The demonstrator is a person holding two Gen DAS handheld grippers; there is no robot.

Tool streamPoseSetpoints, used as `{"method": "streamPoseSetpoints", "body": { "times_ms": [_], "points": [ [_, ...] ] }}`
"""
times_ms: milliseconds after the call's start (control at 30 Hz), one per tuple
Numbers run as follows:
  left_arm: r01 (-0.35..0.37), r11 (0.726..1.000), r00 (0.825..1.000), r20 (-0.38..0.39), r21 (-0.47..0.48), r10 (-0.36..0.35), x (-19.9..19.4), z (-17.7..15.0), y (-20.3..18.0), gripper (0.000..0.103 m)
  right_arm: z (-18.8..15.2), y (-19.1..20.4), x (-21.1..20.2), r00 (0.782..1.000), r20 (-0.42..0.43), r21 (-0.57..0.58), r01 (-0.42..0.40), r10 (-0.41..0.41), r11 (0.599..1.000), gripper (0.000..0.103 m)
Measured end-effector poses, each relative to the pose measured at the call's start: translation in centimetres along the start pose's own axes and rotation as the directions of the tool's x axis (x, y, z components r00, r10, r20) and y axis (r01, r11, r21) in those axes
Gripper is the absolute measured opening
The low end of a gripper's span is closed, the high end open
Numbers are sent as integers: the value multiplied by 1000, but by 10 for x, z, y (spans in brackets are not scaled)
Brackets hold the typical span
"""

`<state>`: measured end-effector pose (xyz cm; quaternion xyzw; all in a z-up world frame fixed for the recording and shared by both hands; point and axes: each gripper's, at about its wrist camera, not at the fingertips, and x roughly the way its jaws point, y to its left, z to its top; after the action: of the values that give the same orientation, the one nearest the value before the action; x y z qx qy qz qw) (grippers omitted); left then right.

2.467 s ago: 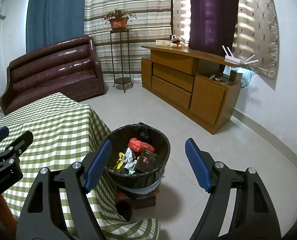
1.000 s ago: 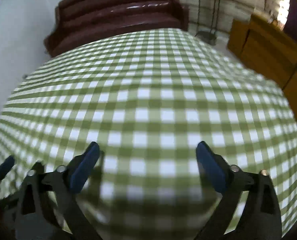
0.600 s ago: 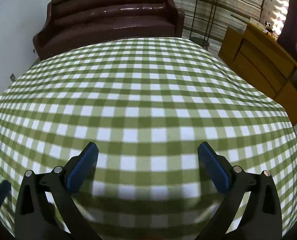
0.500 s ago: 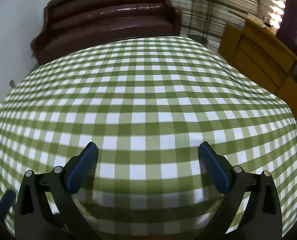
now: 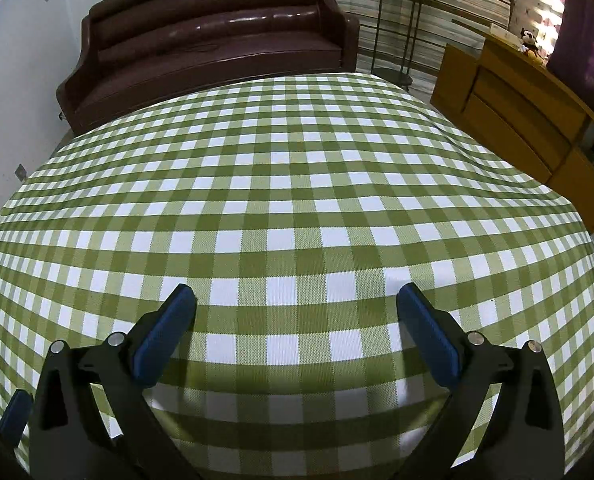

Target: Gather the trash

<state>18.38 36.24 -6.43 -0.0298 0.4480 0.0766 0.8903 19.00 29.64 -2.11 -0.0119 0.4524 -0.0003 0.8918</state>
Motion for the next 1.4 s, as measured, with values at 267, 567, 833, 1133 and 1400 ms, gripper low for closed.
{"method": "streamPoseSetpoints", "body": {
  "times_ms": [267,567,833,1133,1400],
  "points": [
    [0,1000,1000,0,1,0,0,0,0,97,1,-2,1,1000,0,0,-1,1,1000,99],
    [1,1000,1000,1,1,-1,0,-1,0,97,1,-2,1,1000,0,1,-1,1,1000,99],
    [1,1000,1000,1,1,-1,0,-1,1,97,0,-2,0,1000,0,1,-1,1,1000,99],
    [1,1000,1000,1,1,-1,0,-1,0,97,4,-4,4,1000,0,1,-1,1,1000,99],
    [1,1000,1000,1,2,-1,0,-1,0,97,4,-4,5,1000,1,1,-2,2,1000,99]
  ]
}}
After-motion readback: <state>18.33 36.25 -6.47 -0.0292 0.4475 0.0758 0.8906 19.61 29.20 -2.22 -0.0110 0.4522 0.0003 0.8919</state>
